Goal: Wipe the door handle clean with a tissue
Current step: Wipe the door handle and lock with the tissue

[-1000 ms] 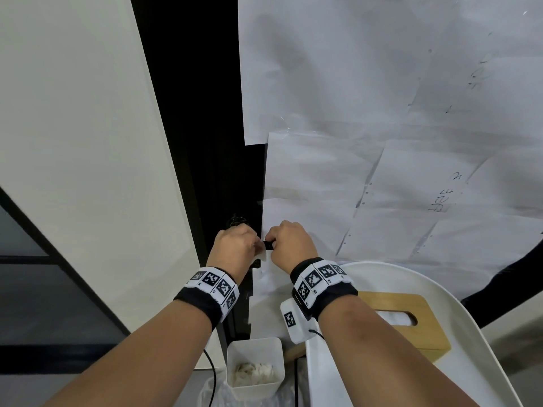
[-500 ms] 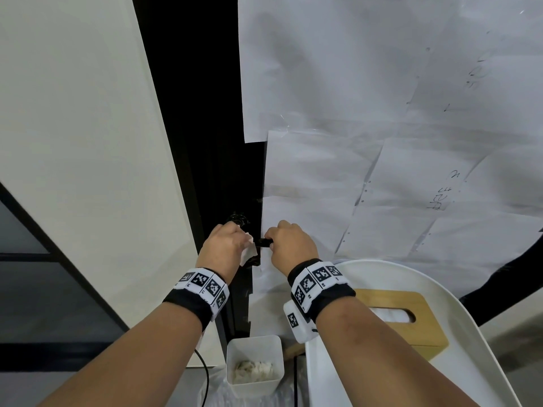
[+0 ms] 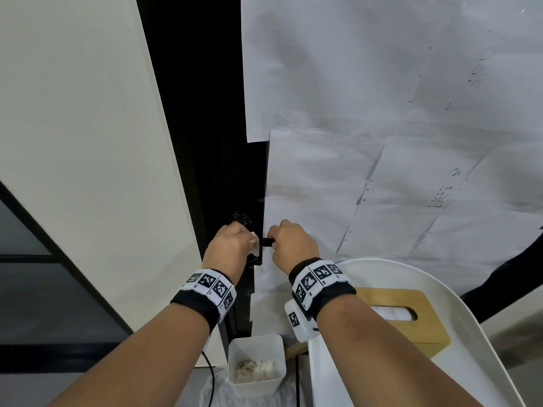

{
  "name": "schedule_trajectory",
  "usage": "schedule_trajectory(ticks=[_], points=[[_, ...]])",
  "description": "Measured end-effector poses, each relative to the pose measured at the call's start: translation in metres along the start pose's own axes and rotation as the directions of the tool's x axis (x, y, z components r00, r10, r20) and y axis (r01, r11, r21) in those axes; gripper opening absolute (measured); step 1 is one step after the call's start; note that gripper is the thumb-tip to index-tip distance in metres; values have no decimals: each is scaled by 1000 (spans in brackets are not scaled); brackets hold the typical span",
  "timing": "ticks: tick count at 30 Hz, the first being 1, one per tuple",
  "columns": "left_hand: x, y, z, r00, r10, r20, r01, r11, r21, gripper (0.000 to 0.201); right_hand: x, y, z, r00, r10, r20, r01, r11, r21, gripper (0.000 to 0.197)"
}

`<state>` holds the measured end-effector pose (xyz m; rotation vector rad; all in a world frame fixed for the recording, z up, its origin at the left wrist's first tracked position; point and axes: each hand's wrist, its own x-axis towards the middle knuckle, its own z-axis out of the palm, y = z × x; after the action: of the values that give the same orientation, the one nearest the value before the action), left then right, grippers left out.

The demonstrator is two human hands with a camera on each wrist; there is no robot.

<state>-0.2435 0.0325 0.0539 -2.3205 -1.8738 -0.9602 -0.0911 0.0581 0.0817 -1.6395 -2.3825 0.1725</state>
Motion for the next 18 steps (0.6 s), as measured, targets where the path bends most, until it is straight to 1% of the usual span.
schedule_trajectory(ticks=[3, 6, 11, 14, 18], points=[[0, -4, 2, 1000, -1, -1, 1, 1000, -23, 10, 0, 1, 1, 1000, 5, 1, -5, 1000, 0, 23], [-6, -8, 1, 999, -16, -48, 15, 1000, -24, 14, 1, 2, 2, 1000, 5, 3, -5, 1000, 5, 24], [-12, -14, 1, 980, -170, -104, 157, 980, -122, 21, 1, 2, 2, 1000, 10, 12, -10, 1000, 7, 24], [-11, -14, -5, 955, -245, -166, 216, 961, -176, 21, 0, 0, 2, 1000, 6, 12, -6, 1000, 1, 25], [-10, -12, -12, 938, -284, -201, 241, 947, -212, 17, -1, -1, 2, 1000, 8, 9, -8, 1000, -7, 25]])
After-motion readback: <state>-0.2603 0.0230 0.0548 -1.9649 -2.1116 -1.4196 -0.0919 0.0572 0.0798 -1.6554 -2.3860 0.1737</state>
